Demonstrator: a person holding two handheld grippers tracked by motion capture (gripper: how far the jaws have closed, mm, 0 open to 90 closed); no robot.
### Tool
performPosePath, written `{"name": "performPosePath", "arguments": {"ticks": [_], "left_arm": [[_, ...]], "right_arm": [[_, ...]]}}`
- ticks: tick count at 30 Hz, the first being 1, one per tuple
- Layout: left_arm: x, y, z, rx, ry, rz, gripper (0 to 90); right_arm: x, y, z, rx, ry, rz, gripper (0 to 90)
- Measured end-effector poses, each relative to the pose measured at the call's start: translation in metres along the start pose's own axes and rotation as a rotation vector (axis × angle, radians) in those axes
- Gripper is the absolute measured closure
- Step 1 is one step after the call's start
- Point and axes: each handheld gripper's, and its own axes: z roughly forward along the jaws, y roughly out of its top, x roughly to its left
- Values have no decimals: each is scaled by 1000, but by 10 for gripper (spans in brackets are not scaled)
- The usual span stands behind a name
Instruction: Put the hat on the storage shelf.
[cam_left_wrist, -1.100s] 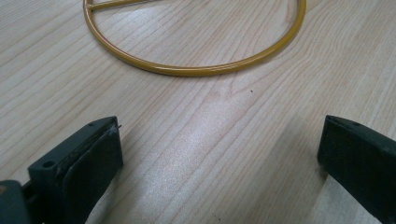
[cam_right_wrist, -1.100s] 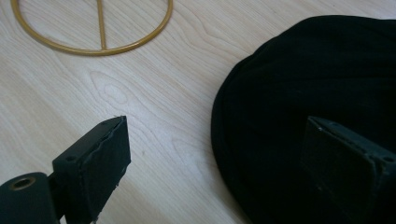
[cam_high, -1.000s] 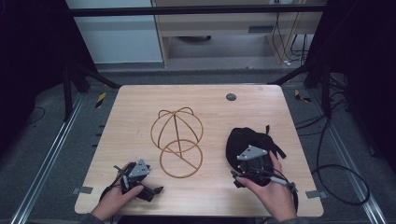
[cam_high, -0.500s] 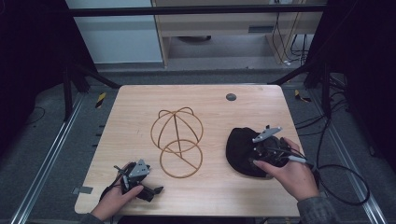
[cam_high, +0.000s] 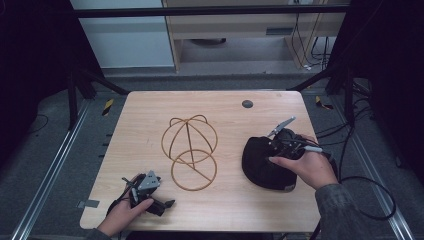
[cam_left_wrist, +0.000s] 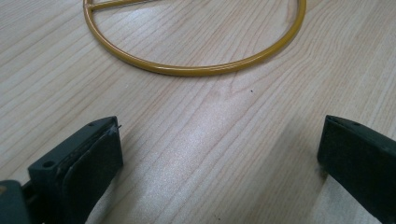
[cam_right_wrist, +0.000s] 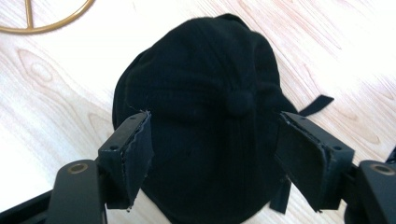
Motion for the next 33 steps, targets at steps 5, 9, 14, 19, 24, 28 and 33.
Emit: {"name": "performPosePath", "arguments": {"ticks": [5, 9, 14, 19, 24, 28, 33], "left_arm": [[0, 0, 0, -2, 0, -2, 0], [0, 0, 0, -2, 2, 1, 0], [0, 0, 0, -2, 2, 1, 0], [0, 0, 0, -2, 1, 0, 0], [0, 0, 0, -2, 0, -2, 0], [0, 0, 0, -2, 0, -2, 0], [0, 0, 0, -2, 0, -2, 0]], "right_arm": [[-6, 8, 9, 19, 12, 7, 297], [-14, 14, 20, 40, 26, 28, 338], [-16, 16, 29, 54, 41, 34, 376], [-19, 17, 39, 83, 62, 25, 593], [-19, 15, 42, 84, 67, 10, 744], [-21, 14, 39, 61, 70, 9, 764], [-19, 14, 27, 20, 72, 7, 766]]}}
